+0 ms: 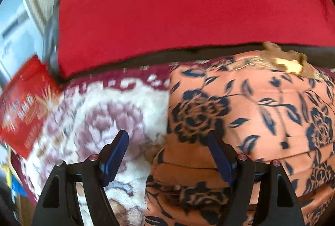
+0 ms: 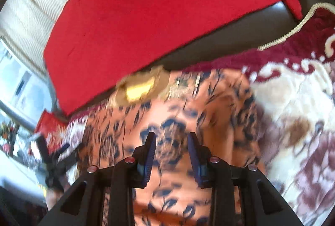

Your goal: Fold small clothes

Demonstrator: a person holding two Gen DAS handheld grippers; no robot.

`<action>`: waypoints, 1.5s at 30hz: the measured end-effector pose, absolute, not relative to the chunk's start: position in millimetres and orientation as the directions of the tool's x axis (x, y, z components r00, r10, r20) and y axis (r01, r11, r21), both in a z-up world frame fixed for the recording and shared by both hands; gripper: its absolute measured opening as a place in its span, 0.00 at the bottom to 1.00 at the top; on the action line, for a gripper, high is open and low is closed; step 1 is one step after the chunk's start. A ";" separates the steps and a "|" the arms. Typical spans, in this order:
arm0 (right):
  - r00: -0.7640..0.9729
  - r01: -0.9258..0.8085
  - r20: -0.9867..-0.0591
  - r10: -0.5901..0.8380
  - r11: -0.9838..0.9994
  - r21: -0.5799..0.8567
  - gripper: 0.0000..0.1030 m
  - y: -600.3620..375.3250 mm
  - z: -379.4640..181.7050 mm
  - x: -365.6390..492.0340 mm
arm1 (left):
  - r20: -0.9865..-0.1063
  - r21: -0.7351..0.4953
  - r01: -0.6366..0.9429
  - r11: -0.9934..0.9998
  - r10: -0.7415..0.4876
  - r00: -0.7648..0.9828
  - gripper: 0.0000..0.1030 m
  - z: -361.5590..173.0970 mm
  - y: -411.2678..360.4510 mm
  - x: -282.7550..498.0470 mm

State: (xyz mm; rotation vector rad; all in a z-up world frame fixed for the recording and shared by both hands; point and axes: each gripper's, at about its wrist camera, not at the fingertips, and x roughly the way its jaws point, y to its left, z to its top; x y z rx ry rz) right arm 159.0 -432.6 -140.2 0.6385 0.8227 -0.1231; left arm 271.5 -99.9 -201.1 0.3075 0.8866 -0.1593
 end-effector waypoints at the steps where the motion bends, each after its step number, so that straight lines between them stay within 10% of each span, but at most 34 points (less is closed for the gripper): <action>1: 0.667 0.346 -0.730 0.150 0.805 0.481 0.33 -426.9 -147.9 154.1 | -0.801 0.171 0.266 0.948 -0.023 0.598 0.76 -205.1 -97.1 275.1; 7: 0.656 0.278 -0.701 0.281 0.773 0.570 0.37 -403.1 -169.6 142.5 | -0.833 0.023 0.254 0.967 -0.122 0.540 0.76 -204.4 -81.2 276.9; 10: 0.679 0.223 -0.630 0.377 0.712 0.666 0.73 -392.1 -173.3 144.0 | -0.829 0.013 0.231 0.973 -0.119 0.547 0.76 -202.9 -72.9 277.7; 16: 0.689 0.206 -0.532 0.492 0.571 0.795 0.71 -372.4 -193.3 164.4 | -0.824 -0.056 0.259 0.964 -0.192 0.533 0.73 -201.0 -66.2 278.1; 25: 0.810 0.332 -0.507 0.296 0.481 0.812 0.11 -384.0 -216.7 171.7 | -0.810 -0.042 0.375 0.926 -0.251 0.530 0.14 -196.3 -94.0 267.2; 32: 0.706 0.444 -0.693 0.143 0.673 0.592 0.04 -374.7 -210.1 175.2 | -0.842 0.019 0.386 0.922 -0.193 0.504 0.14 -209.0 -100.0 267.1; 38: 0.710 0.357 -0.639 0.295 0.632 0.688 0.08 -386.7 -195.9 175.0 | -0.800 0.004 0.402 0.916 -0.239 0.551 0.15 -187.5 -104.4 256.2; 40: 0.730 0.319 -0.612 0.306 0.639 0.700 0.08 -387.8 -180.1 166.9 | -0.783 0.007 0.407 0.914 -0.248 0.570 0.24 -181.7 -105.6 251.3; 42: 0.747 0.313 -0.604 0.279 0.653 0.689 0.08 -397.1 -167.0 159.5 | -0.769 0.011 0.414 0.910 -0.257 0.585 0.54 -177.5 -108.4 246.9; 45: 0.739 0.392 -0.644 0.198 0.652 0.650 0.22 -423.9 -167.3 147.9 | -0.768 0.015 0.447 0.894 -0.276 0.577 0.58 -176.3 -116.8 241.4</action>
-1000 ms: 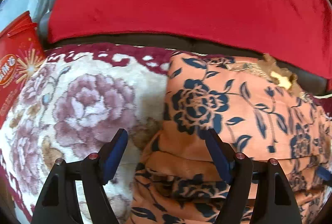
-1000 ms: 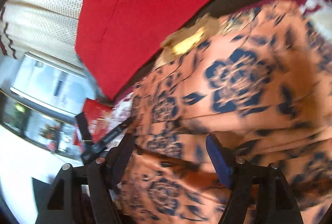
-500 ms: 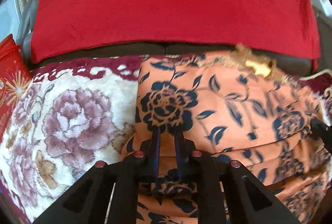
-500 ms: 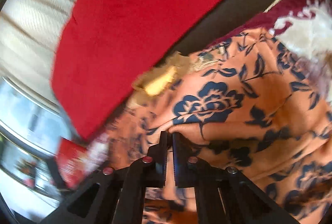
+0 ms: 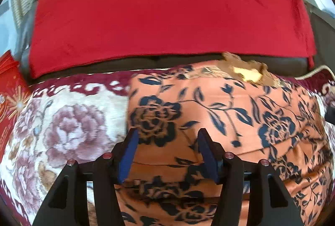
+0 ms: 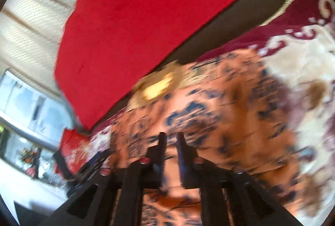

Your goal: Fold small clothes

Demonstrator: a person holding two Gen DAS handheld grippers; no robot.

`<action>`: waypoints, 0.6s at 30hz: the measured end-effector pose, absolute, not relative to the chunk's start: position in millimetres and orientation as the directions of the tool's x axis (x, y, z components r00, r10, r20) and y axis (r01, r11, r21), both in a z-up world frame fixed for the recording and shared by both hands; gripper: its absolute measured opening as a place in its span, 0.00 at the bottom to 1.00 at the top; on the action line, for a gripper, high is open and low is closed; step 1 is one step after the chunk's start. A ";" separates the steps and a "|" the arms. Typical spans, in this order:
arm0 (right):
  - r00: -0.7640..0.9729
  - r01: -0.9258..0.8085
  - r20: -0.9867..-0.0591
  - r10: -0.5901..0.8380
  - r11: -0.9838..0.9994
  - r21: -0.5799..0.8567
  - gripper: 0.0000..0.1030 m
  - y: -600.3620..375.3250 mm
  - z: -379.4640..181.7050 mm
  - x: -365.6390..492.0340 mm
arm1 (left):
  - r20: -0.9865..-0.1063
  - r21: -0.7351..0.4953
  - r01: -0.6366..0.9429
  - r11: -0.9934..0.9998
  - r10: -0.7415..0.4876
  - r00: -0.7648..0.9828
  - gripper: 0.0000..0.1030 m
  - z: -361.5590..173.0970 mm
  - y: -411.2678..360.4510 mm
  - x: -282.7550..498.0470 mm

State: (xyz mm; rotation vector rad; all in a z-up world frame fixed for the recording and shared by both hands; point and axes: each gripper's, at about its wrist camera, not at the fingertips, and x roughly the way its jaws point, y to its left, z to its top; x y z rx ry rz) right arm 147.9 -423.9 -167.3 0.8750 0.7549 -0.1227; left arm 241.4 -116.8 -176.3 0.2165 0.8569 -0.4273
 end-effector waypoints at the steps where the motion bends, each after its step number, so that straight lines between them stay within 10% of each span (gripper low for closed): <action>1: 0.734 0.420 -0.654 0.184 0.634 0.650 0.40 -433.2 -172.5 145.5 | -0.768 0.015 0.459 0.889 -0.284 0.574 0.58 -176.3 -120.9 239.8; 2: 0.731 0.452 -0.660 0.173 0.602 0.658 0.69 -444.6 -180.8 142.7 | -0.768 0.014 0.477 0.879 -0.296 0.568 0.58 -176.1 -126.5 237.3; 3: 0.732 0.469 -0.659 0.172 0.574 0.671 0.76 -453.2 -186.9 139.5 | -0.768 0.016 0.490 0.871 -0.303 0.564 0.58 -176.7 -131.5 235.5; 9: 0.704 0.526 -0.692 0.161 0.536 0.660 0.75 -475.4 -210.7 132.8 | -0.797 0.088 0.530 0.844 -0.260 0.546 0.81 -191.6 -158.9 223.0; 14: 0.690 0.511 -0.709 0.141 0.599 0.616 0.27 -470.3 -217.3 143.4 | -0.808 0.045 0.438 0.898 -0.226 0.545 1.00 -199.6 -149.2 231.7; 18: 0.702 0.494 -0.702 0.117 0.630 0.599 0.13 -462.9 -205.9 142.1 | -0.847 -0.120 0.378 0.918 -0.294 0.444 1.00 -204.8 -131.4 244.1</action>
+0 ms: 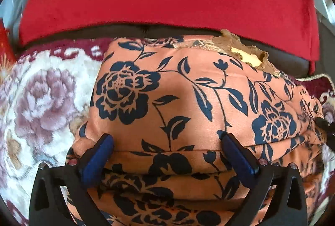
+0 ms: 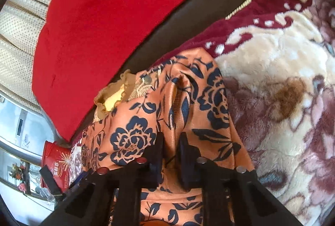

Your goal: Fold small clothes

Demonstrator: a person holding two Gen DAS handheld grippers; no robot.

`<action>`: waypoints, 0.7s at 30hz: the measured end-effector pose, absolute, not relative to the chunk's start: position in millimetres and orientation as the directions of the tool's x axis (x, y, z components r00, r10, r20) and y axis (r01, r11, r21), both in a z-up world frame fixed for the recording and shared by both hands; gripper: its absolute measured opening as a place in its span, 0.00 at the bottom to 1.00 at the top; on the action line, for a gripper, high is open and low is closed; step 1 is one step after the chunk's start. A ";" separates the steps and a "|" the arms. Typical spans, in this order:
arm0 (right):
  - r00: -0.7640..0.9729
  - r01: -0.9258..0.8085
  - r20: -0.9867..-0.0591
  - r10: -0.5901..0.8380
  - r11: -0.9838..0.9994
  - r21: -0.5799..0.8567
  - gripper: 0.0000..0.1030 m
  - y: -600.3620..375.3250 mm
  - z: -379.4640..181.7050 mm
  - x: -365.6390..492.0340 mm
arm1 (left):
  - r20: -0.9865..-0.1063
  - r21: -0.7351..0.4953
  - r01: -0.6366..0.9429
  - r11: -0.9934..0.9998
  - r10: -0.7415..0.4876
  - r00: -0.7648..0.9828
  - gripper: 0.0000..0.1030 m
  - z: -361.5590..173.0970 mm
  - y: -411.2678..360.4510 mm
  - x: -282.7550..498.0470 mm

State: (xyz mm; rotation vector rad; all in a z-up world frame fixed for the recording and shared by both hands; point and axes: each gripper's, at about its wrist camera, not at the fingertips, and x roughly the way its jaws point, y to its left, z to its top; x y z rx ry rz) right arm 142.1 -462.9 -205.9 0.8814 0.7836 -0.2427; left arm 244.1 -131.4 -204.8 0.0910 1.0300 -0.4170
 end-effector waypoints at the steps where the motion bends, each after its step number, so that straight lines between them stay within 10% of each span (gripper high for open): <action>1: 0.711 0.491 -0.696 0.095 0.641 0.590 0.12 -463.6 -200.5 138.3 | -0.855 -0.100 0.389 0.916 -0.279 0.437 1.00 -199.5 -133.1 244.0; 8: 0.700 0.505 -0.714 0.012 0.698 0.507 0.12 -449.7 -175.1 128.6 | -0.737 -0.061 0.411 0.909 -0.319 0.595 1.00 -162.7 -131.4 225.7; 21: 0.679 0.572 -0.732 -0.057 0.666 0.479 0.22 -461.3 -177.4 122.9 | -0.798 0.061 0.397 0.916 -0.195 0.571 1.00 -177.8 -135.5 230.1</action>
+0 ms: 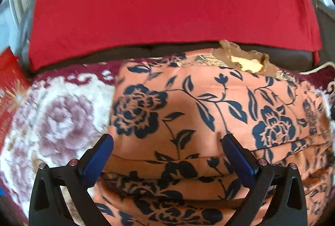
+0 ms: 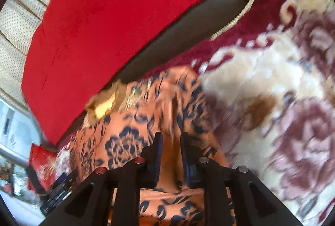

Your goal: Fold small clothes

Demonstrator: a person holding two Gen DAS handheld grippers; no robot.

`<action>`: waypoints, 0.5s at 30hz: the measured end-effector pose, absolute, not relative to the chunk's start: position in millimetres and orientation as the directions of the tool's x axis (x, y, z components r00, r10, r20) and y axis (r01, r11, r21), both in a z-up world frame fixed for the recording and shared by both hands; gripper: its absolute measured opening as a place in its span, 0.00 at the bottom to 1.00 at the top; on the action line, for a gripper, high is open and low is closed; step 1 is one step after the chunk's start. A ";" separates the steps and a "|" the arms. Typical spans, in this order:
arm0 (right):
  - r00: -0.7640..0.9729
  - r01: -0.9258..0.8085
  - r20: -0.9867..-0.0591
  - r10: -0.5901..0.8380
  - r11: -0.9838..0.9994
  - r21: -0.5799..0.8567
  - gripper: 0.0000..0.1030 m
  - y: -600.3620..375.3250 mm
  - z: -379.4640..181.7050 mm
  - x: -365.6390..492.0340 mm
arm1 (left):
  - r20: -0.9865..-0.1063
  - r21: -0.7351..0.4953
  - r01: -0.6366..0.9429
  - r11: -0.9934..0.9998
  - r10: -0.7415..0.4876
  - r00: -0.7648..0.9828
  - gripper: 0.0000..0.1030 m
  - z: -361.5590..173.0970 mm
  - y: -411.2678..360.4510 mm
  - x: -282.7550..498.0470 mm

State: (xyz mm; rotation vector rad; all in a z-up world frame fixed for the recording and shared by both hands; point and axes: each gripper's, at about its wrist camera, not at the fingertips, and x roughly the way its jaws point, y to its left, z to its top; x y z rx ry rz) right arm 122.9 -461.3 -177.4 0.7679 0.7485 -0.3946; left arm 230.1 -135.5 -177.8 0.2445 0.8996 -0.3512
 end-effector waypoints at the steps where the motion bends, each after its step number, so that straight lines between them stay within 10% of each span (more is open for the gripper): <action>1: 0.685 0.574 -0.725 -0.074 0.668 0.474 0.30 -460.8 -174.0 121.4 | -0.792 0.081 0.390 0.917 -0.178 0.584 1.00 -176.5 -135.4 230.7; 4: 0.738 0.524 -0.672 -0.063 0.681 0.512 0.56 -455.1 -165.2 119.5 | -0.785 0.077 0.357 0.931 -0.164 0.597 1.00 -171.5 -127.9 233.5; 15: 0.617 0.340 -0.780 0.107 0.857 0.386 0.56 -371.8 -189.4 179.6 | -0.795 0.272 0.363 0.891 -0.004 0.606 1.00 -197.4 -137.1 241.5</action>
